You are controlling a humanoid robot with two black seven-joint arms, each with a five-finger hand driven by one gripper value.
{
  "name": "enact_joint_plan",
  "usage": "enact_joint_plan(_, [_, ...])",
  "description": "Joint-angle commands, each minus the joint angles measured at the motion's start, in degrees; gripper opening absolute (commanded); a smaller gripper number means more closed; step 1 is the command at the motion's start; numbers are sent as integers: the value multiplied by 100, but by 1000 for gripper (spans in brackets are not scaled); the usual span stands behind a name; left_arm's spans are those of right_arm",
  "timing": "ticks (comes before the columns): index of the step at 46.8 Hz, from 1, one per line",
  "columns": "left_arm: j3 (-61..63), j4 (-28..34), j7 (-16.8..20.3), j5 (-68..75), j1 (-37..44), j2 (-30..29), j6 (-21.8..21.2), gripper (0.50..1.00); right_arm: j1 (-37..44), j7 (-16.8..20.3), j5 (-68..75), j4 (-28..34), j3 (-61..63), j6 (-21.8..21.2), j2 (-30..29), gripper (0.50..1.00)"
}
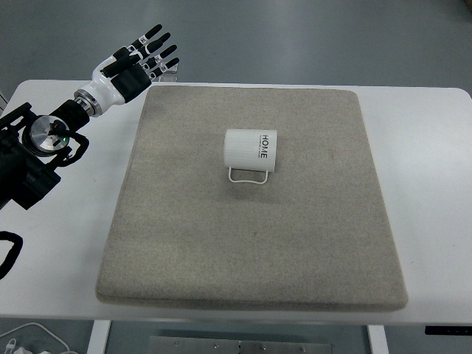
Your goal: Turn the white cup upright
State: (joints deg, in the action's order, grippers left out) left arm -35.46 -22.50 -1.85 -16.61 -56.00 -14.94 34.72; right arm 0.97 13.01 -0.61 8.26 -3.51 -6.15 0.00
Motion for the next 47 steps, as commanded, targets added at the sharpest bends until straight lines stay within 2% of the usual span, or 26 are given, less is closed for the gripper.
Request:
enact_joint_plan(1, [4, 0, 0, 35, -16, 0, 0, 994, 0, 0, 0, 0, 0, 0, 0, 930])
enact_joint_plan(12, [-40, -9, 0, 0, -34, -9, 8, 994, 0, 0, 0, 0, 8, 0, 0, 930])
enact_joint_plan(22, [-602, -44, 0, 9, -8, -9, 8, 994, 0, 0, 0, 0, 0, 0, 0, 930])
enact_joint_plan(39, [-523, -44, 0, 132, 36, 0, -9, 994, 0, 0, 0, 0, 0, 0, 0, 930])
enact_joint_plan(47, [-515, -53, 9, 632, -51, 0, 28, 994, 0, 0, 0, 0, 0, 0, 0, 930])
